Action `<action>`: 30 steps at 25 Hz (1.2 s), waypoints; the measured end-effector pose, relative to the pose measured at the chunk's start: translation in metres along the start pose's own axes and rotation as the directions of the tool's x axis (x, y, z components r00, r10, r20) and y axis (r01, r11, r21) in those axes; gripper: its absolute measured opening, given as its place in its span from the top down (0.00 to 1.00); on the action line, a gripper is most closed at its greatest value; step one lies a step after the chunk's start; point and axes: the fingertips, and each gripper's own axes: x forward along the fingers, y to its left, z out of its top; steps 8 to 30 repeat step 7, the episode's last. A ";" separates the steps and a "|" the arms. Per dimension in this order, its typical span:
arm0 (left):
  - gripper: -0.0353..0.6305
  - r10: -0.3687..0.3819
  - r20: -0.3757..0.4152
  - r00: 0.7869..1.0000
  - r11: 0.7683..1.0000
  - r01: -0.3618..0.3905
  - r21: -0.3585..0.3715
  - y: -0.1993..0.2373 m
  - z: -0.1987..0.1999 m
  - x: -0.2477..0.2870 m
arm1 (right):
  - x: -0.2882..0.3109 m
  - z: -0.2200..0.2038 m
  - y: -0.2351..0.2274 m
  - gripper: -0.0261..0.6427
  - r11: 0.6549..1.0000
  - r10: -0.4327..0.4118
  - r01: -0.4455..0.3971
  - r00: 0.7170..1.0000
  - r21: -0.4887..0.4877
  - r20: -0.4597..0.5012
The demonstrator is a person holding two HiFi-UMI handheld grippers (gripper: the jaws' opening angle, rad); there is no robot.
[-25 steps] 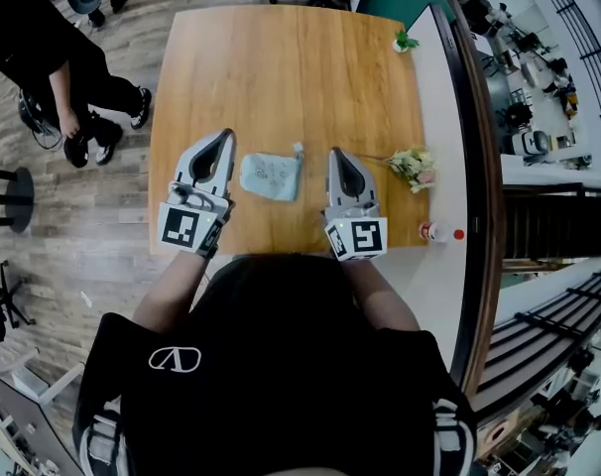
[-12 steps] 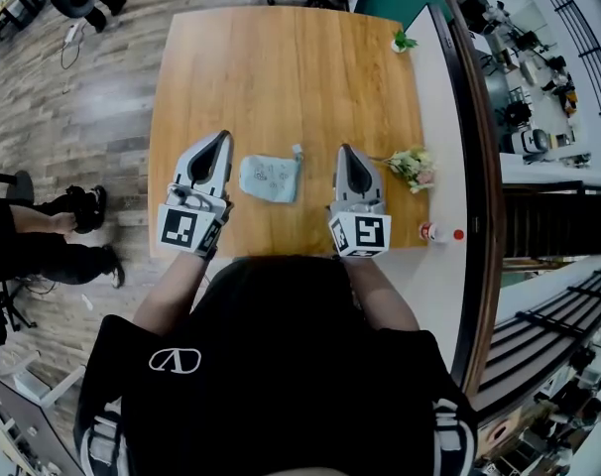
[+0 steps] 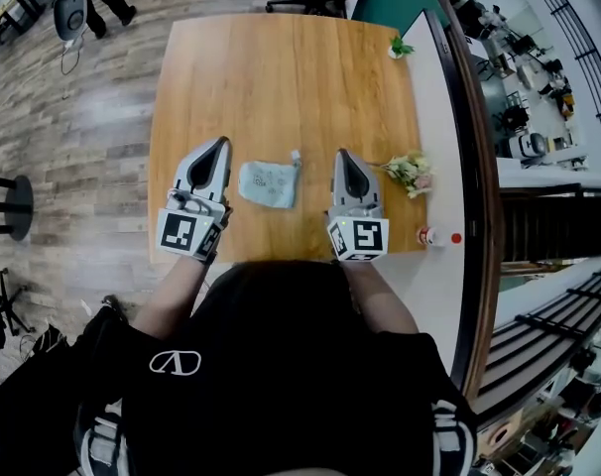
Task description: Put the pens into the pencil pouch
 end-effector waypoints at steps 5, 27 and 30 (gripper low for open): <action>0.94 0.003 0.034 0.999 1.000 -0.002 -0.018 0.000 0.008 0.001 | -0.002 0.002 -0.001 0.96 1.000 -0.003 0.003 1.000 0.007 0.002; 0.94 0.002 0.034 0.999 1.000 -0.001 -0.015 0.001 0.009 0.001 | -0.002 0.004 0.000 0.96 1.000 0.002 -0.002 1.000 -0.001 0.002; 0.94 0.002 0.034 0.999 1.000 -0.001 -0.015 0.001 0.009 0.001 | -0.002 0.004 0.000 0.96 1.000 0.002 -0.002 1.000 -0.001 0.002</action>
